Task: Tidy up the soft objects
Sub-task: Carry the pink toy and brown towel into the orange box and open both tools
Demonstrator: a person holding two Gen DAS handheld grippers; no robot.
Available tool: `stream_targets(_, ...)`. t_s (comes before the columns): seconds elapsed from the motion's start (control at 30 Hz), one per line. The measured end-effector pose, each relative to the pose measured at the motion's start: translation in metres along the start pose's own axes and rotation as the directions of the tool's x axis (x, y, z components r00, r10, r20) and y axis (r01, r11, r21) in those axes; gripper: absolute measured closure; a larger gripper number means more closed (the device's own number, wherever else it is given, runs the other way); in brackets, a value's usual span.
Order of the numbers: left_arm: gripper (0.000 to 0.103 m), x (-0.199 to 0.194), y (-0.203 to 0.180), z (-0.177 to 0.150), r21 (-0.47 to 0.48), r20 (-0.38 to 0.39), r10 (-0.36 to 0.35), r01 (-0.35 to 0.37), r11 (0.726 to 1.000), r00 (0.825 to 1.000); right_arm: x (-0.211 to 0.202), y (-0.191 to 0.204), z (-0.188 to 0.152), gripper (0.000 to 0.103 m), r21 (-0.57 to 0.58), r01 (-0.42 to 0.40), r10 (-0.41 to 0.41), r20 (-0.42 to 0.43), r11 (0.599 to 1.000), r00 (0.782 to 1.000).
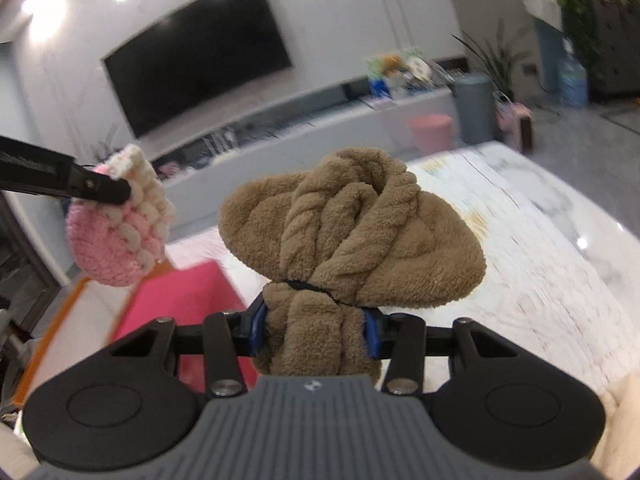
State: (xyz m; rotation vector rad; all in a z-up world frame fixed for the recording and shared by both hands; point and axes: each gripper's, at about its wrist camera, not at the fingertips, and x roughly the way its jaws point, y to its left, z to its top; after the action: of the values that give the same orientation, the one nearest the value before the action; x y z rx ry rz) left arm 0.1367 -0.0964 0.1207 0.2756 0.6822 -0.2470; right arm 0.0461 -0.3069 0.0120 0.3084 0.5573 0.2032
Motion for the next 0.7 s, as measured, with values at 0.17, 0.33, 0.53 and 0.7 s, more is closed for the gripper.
stream_targets(0.17, 0.080, -0.023, 0.053, -0.020, -0.104, 0.022, 0.073, -0.070, 0.992, 0.997, -0.024, 0.040, 0.010, 0.057, -0.080, -0.085, 0.090, 0.048, 0.993, 0.995)
stream_targets(0.33, 0.079, -0.032, 0.101, -0.050, -0.220, 0.006, 0.123, -0.119, 0.968, 0.992, -0.023, 0.089, 0.015, 0.057, -0.170, -0.183, 0.188, 0.016, 0.968, 0.982)
stream_targets(0.53, 0.079, -0.031, 0.155, -0.092, -0.371, 0.021, 0.105, -0.090, 0.924, 0.994, -0.020, 0.153, 0.010, 0.057, -0.280, -0.297, 0.297, -0.043, 0.913, 0.954)
stream_targets(0.7, 0.079, -0.026, 0.190, -0.127, -0.488, 0.065, 0.047, -0.009, 0.873, 0.997, -0.011, 0.196, 0.007, 0.057, -0.345, -0.344, 0.336, -0.086, 0.873, 0.938)
